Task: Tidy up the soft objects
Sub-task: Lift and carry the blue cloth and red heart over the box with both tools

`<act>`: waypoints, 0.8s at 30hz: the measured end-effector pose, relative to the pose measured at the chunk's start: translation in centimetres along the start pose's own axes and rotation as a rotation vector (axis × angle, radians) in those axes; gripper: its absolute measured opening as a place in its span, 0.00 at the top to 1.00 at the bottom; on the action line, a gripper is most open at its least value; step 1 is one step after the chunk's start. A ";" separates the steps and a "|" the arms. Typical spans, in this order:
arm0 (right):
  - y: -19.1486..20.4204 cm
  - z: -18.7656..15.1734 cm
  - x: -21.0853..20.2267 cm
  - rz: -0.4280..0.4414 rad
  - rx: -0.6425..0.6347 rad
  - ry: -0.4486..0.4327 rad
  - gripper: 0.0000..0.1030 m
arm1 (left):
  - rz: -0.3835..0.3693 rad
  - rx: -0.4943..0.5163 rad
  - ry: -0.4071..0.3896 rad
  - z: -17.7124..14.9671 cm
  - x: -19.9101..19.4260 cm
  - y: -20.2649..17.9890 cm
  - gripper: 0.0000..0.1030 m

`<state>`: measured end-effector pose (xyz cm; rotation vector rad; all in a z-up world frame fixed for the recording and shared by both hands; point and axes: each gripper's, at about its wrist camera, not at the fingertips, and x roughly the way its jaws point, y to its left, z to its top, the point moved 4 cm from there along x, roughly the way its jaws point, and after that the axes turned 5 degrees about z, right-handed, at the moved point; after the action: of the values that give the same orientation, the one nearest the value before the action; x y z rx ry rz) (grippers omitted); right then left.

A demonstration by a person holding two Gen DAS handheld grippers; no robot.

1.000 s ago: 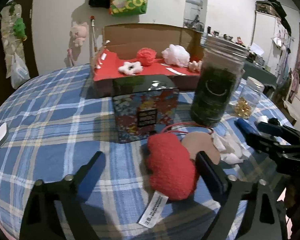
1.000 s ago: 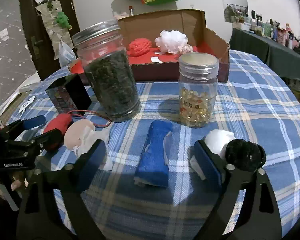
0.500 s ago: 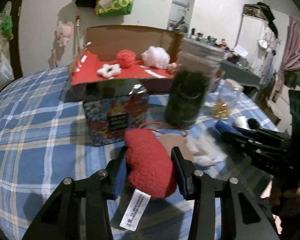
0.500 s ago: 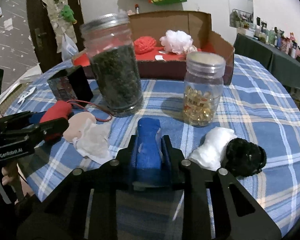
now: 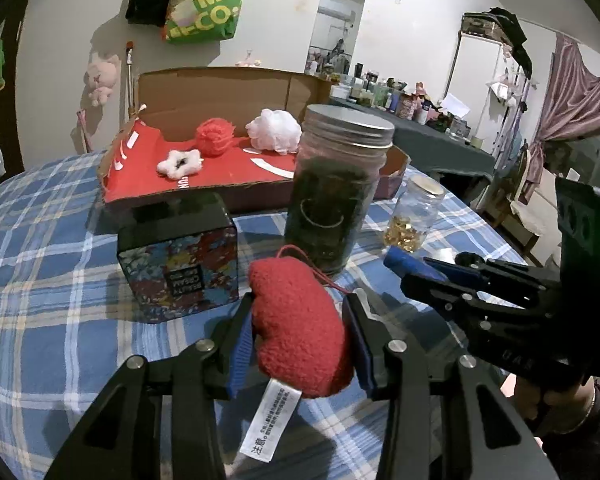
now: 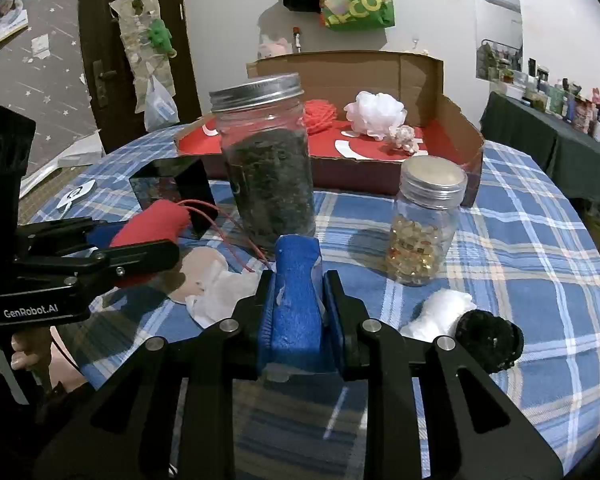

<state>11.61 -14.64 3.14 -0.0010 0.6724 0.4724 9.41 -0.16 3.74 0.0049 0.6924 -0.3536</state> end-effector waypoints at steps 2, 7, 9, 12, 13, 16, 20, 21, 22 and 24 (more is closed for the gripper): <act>0.0 0.0 0.1 0.002 0.000 0.002 0.78 | 0.005 0.001 0.003 0.0 0.1 0.0 0.56; 0.0 -0.2 0.3 0.005 0.005 0.009 0.78 | 0.007 -0.002 0.011 -0.1 0.4 0.0 0.56; -0.1 -0.2 0.3 0.002 0.005 0.011 0.78 | 0.009 -0.003 0.011 -0.1 0.4 0.1 0.56; -0.1 -0.3 0.3 0.002 0.008 0.013 0.78 | 0.011 -0.007 0.010 -0.2 0.3 0.3 0.56; -0.2 -0.3 0.2 0.001 0.008 0.013 0.78 | 0.013 -0.009 0.009 -0.2 0.3 0.4 0.56; -0.5 -0.4 0.1 0.003 0.015 0.012 0.78 | 0.022 -0.012 0.005 -0.4 0.0 0.9 0.56; -1.2 -0.5 -0.2 0.002 0.031 0.010 0.78 | 0.046 -0.018 0.001 -0.7 -0.7 2.2 0.56; -1.6 -0.6 -0.2 0.003 0.041 0.011 0.78 | 0.049 -0.021 0.002 -0.7 -0.8 2.5 0.56; -1.8 -0.7 -0.3 0.005 0.050 0.012 0.78 | 0.054 -0.026 0.002 -0.8 -1.0 2.8 0.56; -2.4 -0.8 -0.5 0.008 0.068 0.011 0.78 | 0.062 -0.037 0.003 -0.9 -1.3 3.6 0.56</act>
<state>11.80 -17.10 2.47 0.0631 0.6995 0.4572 9.07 3.72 3.41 -0.0079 0.6998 -0.2817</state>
